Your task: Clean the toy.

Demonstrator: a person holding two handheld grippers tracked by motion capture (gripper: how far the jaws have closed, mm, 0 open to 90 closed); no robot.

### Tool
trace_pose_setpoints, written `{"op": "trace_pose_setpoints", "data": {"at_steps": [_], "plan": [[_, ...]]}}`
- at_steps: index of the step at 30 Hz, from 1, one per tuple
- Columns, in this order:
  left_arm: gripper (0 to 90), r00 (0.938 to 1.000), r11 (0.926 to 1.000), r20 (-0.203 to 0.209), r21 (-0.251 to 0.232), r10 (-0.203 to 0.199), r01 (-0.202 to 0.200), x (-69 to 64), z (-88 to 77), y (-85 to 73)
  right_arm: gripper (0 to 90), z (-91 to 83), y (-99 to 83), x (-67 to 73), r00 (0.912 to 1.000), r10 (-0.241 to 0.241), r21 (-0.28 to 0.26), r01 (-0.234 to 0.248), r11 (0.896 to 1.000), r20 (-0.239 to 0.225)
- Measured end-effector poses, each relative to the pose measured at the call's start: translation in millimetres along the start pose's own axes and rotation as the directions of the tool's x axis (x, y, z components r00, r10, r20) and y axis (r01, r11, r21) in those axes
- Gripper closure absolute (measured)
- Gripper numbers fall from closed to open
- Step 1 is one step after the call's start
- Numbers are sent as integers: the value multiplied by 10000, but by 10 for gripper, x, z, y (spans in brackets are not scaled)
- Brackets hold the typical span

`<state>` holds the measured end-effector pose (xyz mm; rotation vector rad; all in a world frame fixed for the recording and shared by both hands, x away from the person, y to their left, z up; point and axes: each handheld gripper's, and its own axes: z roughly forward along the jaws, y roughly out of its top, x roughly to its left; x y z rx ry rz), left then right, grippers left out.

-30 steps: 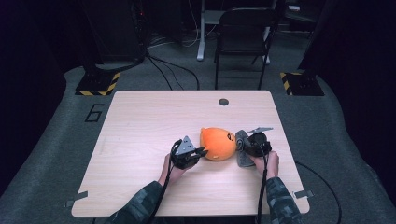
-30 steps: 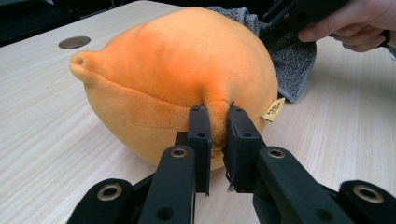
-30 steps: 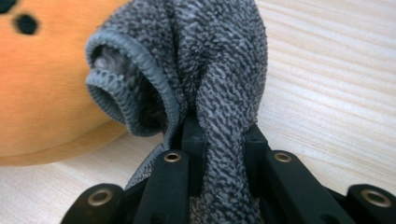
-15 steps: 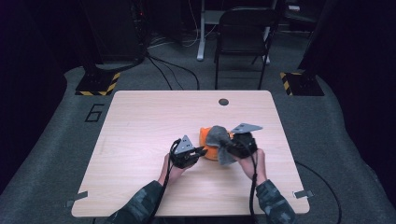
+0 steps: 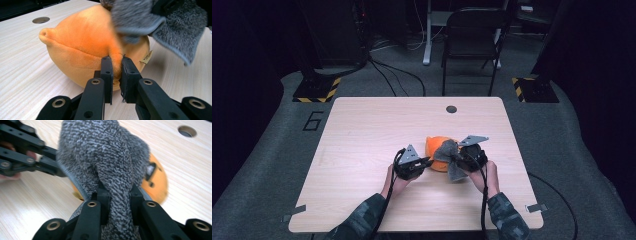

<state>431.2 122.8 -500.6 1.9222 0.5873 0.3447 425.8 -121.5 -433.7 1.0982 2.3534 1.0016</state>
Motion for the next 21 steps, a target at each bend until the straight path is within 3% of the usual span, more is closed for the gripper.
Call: {"op": "trace_pose_setpoints", "data": {"at_steps": [8, 13, 17, 19, 21], "plan": [[815, 10000, 10000, 22, -22, -16, 16, 7, 3, 0, 773, -25, -129, -316, 9960, 845, 261, -853, 9960, 280], [815, 9999, 10000, 98, 12, -32, 31, 13, 2, 1, 773, 45, -244, -499, 9879, 1286, 567, -1337, 9894, 864], [815, 9999, 10000, 124, 28, -70, 69, 16, 7, -4, 772, 212, -401, -648, 9763, 1705, 1153, -1862, 9757, 1336], [815, 9999, 10000, 106, 0, -86, 86, 20, 6, -5, 771, 311, -474, -677, 9747, 1667, 1590, -1900, 9688, 1488], [815, 9999, 9999, 92, -25, -122, 122, 17, 4, -5, 770, 320, -485, -698, 9712, 1946, 1615, -2158, 9630, 1372]]}}
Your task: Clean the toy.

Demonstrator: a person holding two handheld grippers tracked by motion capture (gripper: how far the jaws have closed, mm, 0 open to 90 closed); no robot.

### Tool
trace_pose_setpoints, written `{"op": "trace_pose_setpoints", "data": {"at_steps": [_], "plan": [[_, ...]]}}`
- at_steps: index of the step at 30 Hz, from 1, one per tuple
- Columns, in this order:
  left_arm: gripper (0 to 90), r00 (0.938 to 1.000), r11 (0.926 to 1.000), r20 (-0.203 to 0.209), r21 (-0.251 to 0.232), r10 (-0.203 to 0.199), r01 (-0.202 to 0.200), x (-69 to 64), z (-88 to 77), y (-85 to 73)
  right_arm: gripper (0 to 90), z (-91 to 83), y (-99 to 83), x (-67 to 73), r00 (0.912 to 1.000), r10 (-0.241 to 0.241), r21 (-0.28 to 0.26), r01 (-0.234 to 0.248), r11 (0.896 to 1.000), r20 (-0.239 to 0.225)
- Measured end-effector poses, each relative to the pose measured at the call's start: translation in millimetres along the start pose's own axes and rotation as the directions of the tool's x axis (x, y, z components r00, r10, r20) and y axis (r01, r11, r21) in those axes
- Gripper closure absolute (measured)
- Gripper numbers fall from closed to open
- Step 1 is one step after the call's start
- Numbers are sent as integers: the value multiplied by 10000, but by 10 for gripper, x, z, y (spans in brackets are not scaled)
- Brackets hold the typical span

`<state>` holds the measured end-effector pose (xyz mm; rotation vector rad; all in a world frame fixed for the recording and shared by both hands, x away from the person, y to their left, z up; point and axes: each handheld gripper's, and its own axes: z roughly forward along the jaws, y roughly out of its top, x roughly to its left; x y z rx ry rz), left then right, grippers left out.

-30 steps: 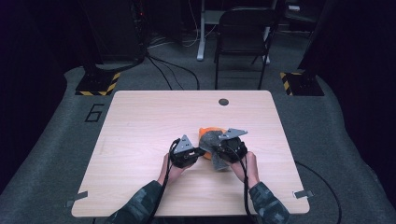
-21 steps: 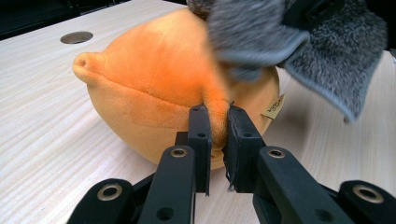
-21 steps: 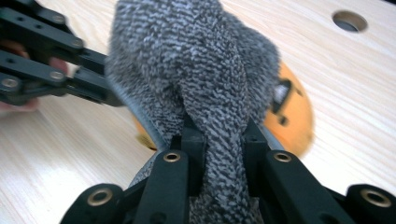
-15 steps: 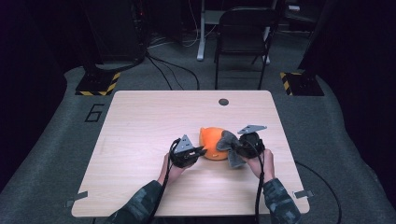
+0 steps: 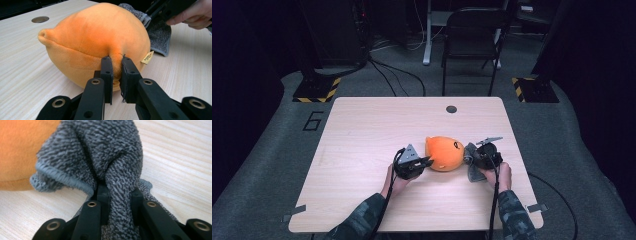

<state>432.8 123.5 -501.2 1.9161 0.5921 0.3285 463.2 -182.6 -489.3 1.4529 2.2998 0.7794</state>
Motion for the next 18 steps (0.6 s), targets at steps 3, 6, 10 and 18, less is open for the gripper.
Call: {"op": "trace_pose_setpoints", "data": {"at_steps": [3, 6, 10, 18], "plan": [[815, 10000, 10000, -28, -35, -23, 22, 10, -7, -1, 771, -145, 50, -13, 10000, -21, -424, 19, 9991, -39], [815, 10000, 10000, -66, -48, -57, 57, 19, -9, -1, 771, -419, 113, 35, 9995, -85, -1381, 40, 9904, -318], [814, 10000, 10000, 22, -19, -35, 35, 12, -7, 7, 771, -703, 204, 287, 9903, -749, -2400, 449, 9697, -1174], [814, 9999, 10000, -51, -23, -91, 90, 22, -7, -2, 771, -496, 249, 1054, 9329, -3097, -1952, 2742, 9417, -1836]]}}
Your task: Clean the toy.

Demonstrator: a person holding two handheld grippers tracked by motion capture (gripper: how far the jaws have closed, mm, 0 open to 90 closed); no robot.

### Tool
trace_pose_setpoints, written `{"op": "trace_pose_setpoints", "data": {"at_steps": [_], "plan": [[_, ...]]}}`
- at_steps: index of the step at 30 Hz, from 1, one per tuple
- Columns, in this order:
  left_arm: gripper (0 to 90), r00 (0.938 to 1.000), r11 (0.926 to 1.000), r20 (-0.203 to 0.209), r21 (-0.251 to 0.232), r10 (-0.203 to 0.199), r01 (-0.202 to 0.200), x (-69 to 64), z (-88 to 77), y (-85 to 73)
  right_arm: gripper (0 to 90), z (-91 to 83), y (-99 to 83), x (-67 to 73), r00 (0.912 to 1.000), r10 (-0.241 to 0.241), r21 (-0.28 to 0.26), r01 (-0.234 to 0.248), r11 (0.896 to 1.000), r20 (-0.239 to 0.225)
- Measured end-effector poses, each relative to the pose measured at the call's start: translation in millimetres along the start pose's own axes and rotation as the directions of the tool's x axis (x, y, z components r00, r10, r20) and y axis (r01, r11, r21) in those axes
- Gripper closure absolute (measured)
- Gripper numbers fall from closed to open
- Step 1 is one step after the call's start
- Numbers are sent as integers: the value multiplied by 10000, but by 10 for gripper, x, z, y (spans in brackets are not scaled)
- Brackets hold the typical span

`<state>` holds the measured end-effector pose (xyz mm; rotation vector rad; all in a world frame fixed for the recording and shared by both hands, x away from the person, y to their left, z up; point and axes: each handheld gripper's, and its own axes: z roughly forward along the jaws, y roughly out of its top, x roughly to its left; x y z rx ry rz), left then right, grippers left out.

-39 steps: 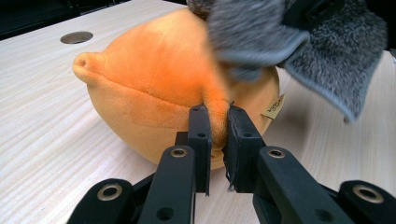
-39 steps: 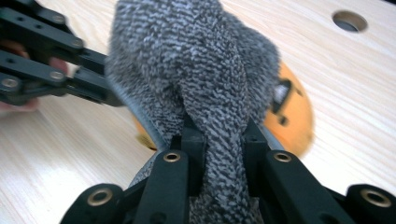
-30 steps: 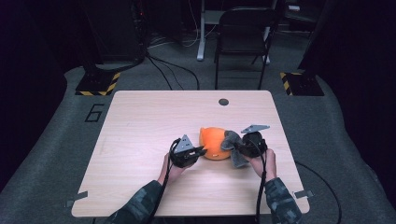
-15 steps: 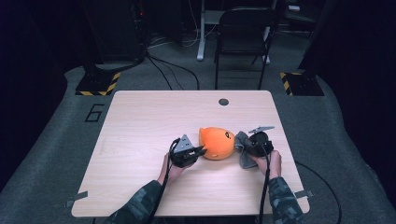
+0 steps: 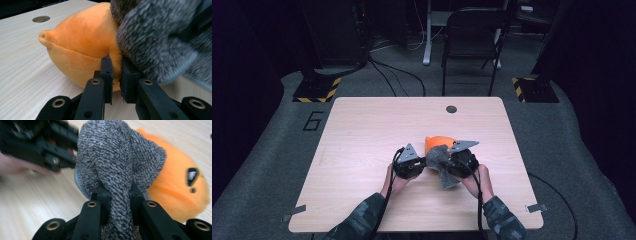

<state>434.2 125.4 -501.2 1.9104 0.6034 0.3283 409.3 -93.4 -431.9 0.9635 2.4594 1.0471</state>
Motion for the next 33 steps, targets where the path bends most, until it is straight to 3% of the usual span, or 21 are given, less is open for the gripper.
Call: {"op": "trace_pose_setpoints", "data": {"at_steps": [5, 14, 18, 23, 30, 33], "plan": [[814, 10000, 10000, 24, 3, -7, 7, 11, 0, -5, 771, 22, -35, -80, 9994, 335, 245, -337, 9991, 85], [815, 9999, 10000, 119, 54, 16, -17, 19, 1, -5, 771, -119, -168, -475, 9915, 1161, 317, -1181, 9925, 595], [815, 9999, 10000, 145, 27, -2, 1, 15, 6, -6, 771, -139, -250, -639, 9810, 1769, 368, -1803, 9829, 793], [814, 9999, 10000, 158, 36, -1, 0, 13, 7, -4, 771, -107, -353, -797, 9706, 2098, 562, -2175, 9744, 1182], [814, 9999, 10000, 127, -25, -26, 26, 14, 13, -6, 770, 36, -497, -996, 9424, 2851, 660, -3002, 9516, 1751], [814, 9998, 10000, 160, 16, -81, 80, 23, 10, -10, 767, 127, -557, -1037, 9321, 2607, 1209, -2975, 9470, 2513]]}}
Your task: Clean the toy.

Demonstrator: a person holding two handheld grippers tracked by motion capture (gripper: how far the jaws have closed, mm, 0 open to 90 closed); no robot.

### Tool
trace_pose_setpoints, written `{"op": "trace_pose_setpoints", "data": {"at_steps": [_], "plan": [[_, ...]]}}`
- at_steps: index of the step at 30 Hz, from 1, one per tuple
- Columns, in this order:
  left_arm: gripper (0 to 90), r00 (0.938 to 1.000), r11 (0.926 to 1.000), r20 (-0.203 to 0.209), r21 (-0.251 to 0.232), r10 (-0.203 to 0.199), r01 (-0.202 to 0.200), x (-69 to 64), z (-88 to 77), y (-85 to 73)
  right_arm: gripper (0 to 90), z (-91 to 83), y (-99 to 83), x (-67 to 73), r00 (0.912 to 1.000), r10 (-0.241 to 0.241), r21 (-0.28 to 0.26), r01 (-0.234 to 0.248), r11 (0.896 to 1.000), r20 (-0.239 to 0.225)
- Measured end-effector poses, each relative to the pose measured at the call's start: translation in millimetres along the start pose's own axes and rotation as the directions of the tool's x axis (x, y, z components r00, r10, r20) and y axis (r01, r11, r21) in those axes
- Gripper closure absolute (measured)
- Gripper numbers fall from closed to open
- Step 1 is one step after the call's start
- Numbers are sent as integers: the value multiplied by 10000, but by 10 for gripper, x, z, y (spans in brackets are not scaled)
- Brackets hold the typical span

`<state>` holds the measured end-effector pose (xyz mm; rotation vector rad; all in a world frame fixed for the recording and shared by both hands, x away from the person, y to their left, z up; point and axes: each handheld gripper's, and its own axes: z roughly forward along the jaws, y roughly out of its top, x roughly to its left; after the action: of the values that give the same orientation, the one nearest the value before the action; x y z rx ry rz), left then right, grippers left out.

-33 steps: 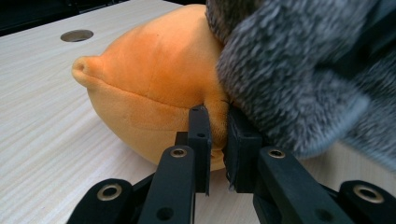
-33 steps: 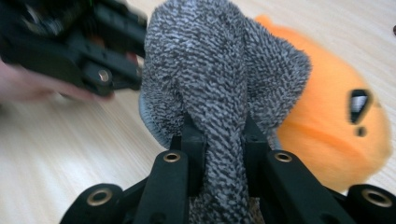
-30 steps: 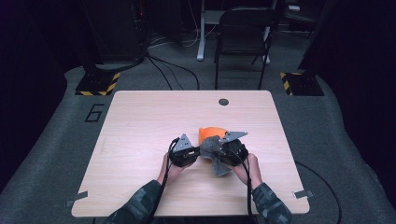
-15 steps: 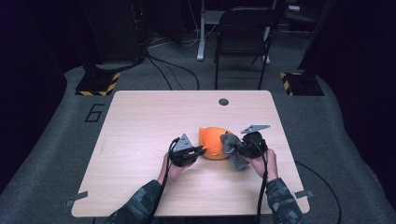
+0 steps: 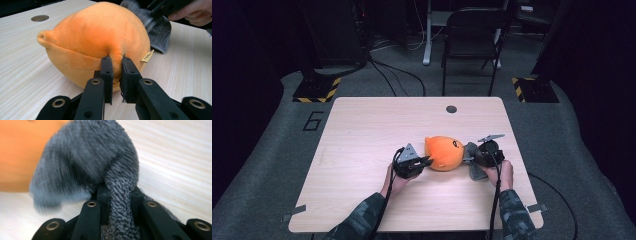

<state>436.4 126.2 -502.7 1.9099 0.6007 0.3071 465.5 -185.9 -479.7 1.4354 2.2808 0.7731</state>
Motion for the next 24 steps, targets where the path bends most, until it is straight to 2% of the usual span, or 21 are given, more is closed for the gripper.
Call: {"op": "trace_pose_setpoints", "data": {"at_steps": [2, 4, 6, 9, 10, 12, 13, 15, 17, 18, 19, 23, 24], "plan": [[814, 10000, 10000, 17, 8, -12, 12, 3, -2, 0, 766, 54, -32, -36, 9999, 131, 68, -131, 9999, -80], [814, 10000, 10000, 22, 9, 0, 0, 2, -3, 0, 766, 23, -21, -38, 9998, 205, -14, -206, 9998, -42], [814, 10000, 10000, 22, 7, -6, 6, 3, -4, 0, 766, -58, 9, -28, 9998, 173, -331, -175, 9993, -46], [813, 10000, 10000, 22, -1, -11, 11, 2, -3, 0, 765, -238, 83, 4, 10000, 98, -1133, -98, 9935, -3], [813, 10000, 10000, 31, 10, 2, -2, 2, -3, 0, 766, -314, 115, 28, 9999, 122, -1464, -123, 9891, -16], [813, 10000, 10000, 38, -4, 6, -6, -4, 0, 1, 766, -461, 180, 88, 9997, -152, -2235, 104, 9746, -197], [813, 10000, 10000, 61, 8, 16, -16, -5, 0, 2, 766, -540, 216, 156, 9985, -222, -2775, 75, 9607, -500], [813, 10000, 10000, 21, -25, 51, -50, -9, 3, 2, 765, -604, 267, 298, 9954, -525, -3214, 240, 9467, -803], [813, 10000, 10000, 25, 7, 32, -32, -6, -1, 0, 764, -563, 291, 407, 9921, -924, -3051, 623, 9503, -854], [813, 10000, 10000, 39, 23, 48, -48, 0, -4, -1, 764, -498, 288, 447, 9916, -1081, -2914, 829, 9530, -712], [813, 10000, 10000, 67, 27, 7, -7, -2, -3, -3, 764, -403, 268, 456, 9920, -1083, -2551, 887, 9628, -641], [812, 9999, 9999, 69, 13, 112, -113, -20, 5, 2, 765, -236, 177, 283, 9974, -373, -2141, 233, 9765, -616], [812, 9999, 10000, 88, 33, 72, -73, -16, 4, 0, 764, -221, 164, 255, 9982, -355, -2051, 248, 9784, -485]]}}
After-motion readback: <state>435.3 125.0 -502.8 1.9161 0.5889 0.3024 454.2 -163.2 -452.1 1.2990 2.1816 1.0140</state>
